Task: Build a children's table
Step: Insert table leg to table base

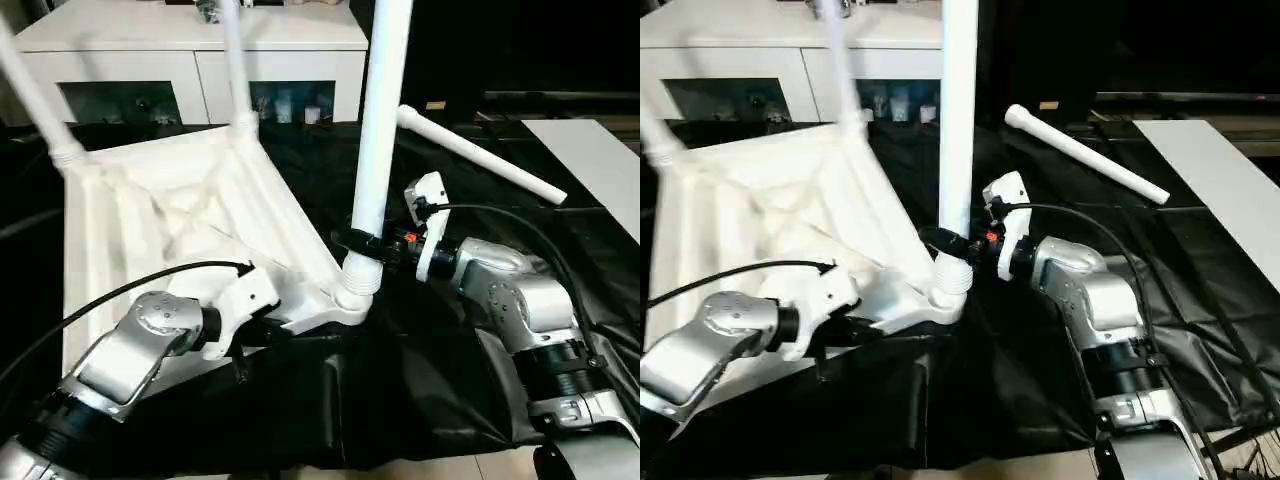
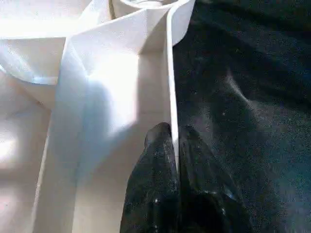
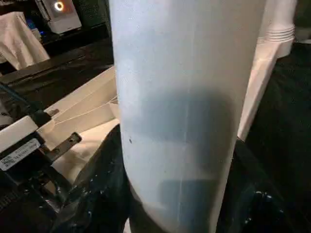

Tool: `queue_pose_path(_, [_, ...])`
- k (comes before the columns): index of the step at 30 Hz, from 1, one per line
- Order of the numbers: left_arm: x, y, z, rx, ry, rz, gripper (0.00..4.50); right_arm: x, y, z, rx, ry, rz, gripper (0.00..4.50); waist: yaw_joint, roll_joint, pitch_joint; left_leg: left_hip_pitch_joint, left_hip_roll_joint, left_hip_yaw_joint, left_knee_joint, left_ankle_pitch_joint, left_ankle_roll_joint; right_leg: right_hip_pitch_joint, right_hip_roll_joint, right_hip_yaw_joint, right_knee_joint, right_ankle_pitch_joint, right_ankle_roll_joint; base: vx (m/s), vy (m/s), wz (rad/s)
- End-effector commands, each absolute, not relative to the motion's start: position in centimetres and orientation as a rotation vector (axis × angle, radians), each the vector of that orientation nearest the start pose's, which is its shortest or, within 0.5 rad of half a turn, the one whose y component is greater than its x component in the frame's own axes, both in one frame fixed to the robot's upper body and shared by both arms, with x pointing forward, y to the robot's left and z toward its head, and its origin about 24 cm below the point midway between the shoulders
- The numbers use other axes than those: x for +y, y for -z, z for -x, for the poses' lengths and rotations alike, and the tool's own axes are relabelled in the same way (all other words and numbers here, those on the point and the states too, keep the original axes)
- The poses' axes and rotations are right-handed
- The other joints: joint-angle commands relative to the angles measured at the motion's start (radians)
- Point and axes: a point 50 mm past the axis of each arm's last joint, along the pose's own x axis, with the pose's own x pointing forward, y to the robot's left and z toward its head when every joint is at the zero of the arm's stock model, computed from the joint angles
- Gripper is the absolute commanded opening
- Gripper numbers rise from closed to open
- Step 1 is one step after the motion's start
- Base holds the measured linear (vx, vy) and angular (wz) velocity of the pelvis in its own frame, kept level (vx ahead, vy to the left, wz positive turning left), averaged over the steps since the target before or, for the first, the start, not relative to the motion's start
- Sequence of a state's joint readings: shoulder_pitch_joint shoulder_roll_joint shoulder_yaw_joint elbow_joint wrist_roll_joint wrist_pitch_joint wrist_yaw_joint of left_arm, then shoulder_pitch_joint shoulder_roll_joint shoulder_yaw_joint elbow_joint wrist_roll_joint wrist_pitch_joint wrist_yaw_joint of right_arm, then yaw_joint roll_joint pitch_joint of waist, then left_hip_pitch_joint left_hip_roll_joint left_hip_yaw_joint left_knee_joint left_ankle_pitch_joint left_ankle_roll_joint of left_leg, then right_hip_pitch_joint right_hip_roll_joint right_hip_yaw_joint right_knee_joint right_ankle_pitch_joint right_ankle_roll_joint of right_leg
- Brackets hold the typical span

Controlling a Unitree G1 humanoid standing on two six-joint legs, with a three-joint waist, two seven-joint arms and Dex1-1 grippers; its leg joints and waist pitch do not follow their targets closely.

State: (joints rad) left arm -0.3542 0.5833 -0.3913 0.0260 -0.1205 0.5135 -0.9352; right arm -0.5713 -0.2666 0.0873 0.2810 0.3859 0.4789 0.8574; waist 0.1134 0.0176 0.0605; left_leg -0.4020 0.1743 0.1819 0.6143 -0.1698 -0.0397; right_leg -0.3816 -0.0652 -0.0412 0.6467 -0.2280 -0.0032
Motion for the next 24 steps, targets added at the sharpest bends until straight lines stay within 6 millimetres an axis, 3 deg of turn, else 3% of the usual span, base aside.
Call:
queue_pose_path(1, [14.2, -5.5, -27.7, 0.523, 1.149, -0.442, 0.0, -11.0, -10.6, -32.6, 0.219, -1.061, -0.103, 1.86, -0.012, 0.0, -0.064, 0.038, 0.055, -0.024, -0.089, -0.26, -0.047, 0.017, -0.078, 0.047, -0.092, -0.238, -0.164, 0.0, 0.0, 0.0])
queue_pose_path(8, [14.6, -5.8, -28.6, 0.455, 1.112, -0.475, 0.0, -11.4, -10.2, -32.3, 0.236, -1.054, -0.113, 1.86, -0.01, -0.001, -0.065, 0.037, 0.055, -0.024, -0.088, -0.254, -0.041, 0.017, -0.081, 0.048, -0.097, -0.249, -0.162, 0.0, 0.0, 0.0])
queue_pose_path(10, [14.6, -5.9, -28.7, 0.454, 1.111, -0.448, 0.45, -11.5, -10.2, -32.3, 0.235, -1.05, -0.115, 1.86, -0.01, -0.003, -0.067, 0.036, 0.054, -0.023, -0.088, -0.239, -0.037, 0.019, -0.08, 0.048, -0.093, -0.239, -0.164, 0.0, 0.0, 0.0])
queue_pose_path(11, [14.5, -6.0, -28.8, 0.456, 1.111, -0.426, 0.56, -11.5, -10.2, -32.4, 0.235, -1.045, -0.116, 1.86, -0.009, 0.002, -0.067, 0.035, 0.054, -0.024, -0.087, -0.235, -0.035, 0.019, -0.082, 0.048, -0.094, -0.24, -0.166, 0.0, 0.0, 0.0])
queue_pose_path(16, [14.4, -6.0, -29.1, 0.46, 1.101, -0.416, 0.77, -11.7, -10.3, -32.4, 0.233, -1.034, -0.117, 1.86, -0.016, 0.005, -0.072, 0.033, 0.055, -0.025, -0.088, -0.222, -0.036, 0.021, -0.075, 0.044, -0.085, -0.163, -0.182, 0.0, 0.0, 0.0])
queue_pose_path(19, [14.5, -5.3, -29.4, 0.479, 1.086, -0.428, 0.77, -11.7, -10.3, -32.4, 0.229, -1.03, -0.118, 1.86, -0.022, 0.006, -0.075, 0.029, 0.052, -0.023, -0.083, -0.184, -0.018, 0.027, -0.075, 0.043, -0.08, -0.077, -0.203, 0.0, 0.0, 0.0])
queue_pose_path(22, [14.6, -4.7, -29.5, 0.506, 1.089, -0.431, 0.77, -11.6, -10.4, -32.3, 0.226, -1.028, -0.117, 1.86, -0.024, 0.008, -0.074, 0.032, 0.053, -0.023, -0.084, -0.196, -0.017, 0.027, -0.076, 0.043, -0.082, -0.08, -0.209, 0.0, 0.0, 0.0])
queue_pose_path(24, [14.8, -4.3, -29.5, 0.529, 1.082, -0.438, 0.42, -11.6, -10.7, -32.4, 0.215, -1.024, -0.118, 1.86, -0.028, 0.008, -0.071, 0.033, 0.054, -0.023, -0.086, -0.222, -0.022, 0.027, -0.077, 0.044, -0.086, -0.12, -0.209, 0.0, 0.0, 0.0])
